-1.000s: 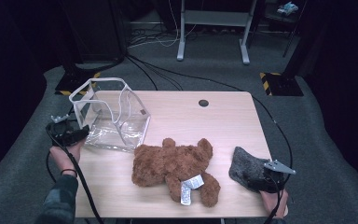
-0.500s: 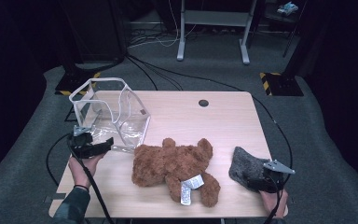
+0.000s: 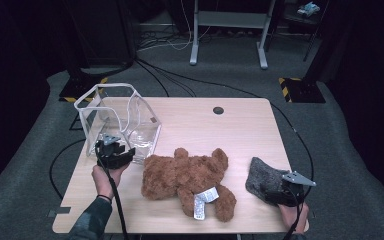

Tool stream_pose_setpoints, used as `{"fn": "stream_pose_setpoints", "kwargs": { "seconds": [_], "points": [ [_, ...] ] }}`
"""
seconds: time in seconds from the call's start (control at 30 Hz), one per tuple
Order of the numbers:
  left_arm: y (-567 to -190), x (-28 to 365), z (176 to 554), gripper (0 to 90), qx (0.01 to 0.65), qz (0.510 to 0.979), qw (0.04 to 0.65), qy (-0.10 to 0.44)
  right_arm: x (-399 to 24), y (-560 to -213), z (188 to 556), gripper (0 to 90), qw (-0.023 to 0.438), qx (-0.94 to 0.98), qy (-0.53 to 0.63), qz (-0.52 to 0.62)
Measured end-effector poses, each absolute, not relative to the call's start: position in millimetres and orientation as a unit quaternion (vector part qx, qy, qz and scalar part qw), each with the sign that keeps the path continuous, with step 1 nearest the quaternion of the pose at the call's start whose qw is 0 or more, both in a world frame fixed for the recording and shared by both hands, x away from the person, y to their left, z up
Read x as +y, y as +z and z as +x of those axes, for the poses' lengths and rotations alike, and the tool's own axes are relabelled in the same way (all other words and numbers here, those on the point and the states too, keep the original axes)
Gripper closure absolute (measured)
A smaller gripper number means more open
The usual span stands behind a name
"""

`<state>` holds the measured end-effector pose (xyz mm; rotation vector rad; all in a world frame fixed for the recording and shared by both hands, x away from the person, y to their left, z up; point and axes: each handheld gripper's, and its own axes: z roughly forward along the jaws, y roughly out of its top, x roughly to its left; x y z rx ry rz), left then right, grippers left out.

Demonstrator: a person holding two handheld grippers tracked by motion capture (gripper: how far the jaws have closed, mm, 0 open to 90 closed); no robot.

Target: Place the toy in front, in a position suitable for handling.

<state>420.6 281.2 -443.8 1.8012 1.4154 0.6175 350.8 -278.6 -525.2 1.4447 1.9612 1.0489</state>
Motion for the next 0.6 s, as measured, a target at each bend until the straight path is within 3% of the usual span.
{"fn": "stream_pose_setpoints", "kwargs": {
  "seconds": [0.1,0.2,0.6],
  "points": [
    [-445.7,281.2,426.3,70.4,0.529,0.717,0.387,0.239,-279.2,-525.2,351.3,2.9,0.246,0.72,0.382,0.525],
    [-447.4,281.4,432.6,74.6,0.513,0.728,0.382,0.248,-278.5,-525.3,351.0,3.1,0.243,0.718,0.383,0.529],
    [-452.2,296.1,464.2,76.8,0.5,0.732,0.403,0.229,-278.4,-525.5,351.4,3.6,0.243,0.72,0.381,0.527]
  ]
}}
